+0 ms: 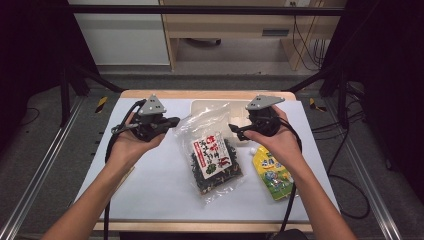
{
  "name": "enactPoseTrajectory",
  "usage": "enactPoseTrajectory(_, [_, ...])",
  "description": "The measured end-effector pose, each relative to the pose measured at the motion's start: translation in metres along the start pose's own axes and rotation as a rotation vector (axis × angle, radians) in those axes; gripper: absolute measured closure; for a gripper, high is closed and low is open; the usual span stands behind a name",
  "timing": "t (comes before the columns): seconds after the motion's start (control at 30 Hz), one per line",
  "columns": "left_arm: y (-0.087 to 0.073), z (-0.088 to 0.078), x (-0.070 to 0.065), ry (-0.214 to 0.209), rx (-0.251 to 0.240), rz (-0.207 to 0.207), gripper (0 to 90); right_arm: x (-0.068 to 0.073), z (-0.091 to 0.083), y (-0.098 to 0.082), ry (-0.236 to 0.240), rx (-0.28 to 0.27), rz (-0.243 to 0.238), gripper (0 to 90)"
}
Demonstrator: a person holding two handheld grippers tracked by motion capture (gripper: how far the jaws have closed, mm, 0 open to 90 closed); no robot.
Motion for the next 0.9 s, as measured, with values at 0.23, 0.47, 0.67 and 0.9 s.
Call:
enactPoseTrajectory(0.23, [0.014,0.008,-0.003,-0.009,0.003,0.023,90.0,-0.013,-0.002,-0.006,0.004,0.012,0.021,15.4])
enactPoseTrajectory(0.47, [0.027,0.014,-0.005,-0.020,0.018,0.051,90.0,-0.021,-0.004,-0.009,0.029,0.006,0.052,15.4])
enactPoseTrajectory(0.67, [0.034,0.015,-0.014,-0.029,0.008,0.069,90.0,-0.024,-0.010,-0.013,0.054,0.000,0.049,15.8])
enactPoseTrajectory(0.9, [0.040,0.012,-0.023,-0.037,-0.007,0.088,90.0,-0.026,-0.014,-0.012,0.094,-0.013,0.032,17.1])
Point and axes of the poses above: each handheld gripper's, and its own axes: z roughly forward along the jaws, y roughly out of its top, x roughly to its left, the point moved 9 cm from there along z, roughly forward along the jaws, and after that the axes turned 14 degrees about -z, right-handed, at the moved point
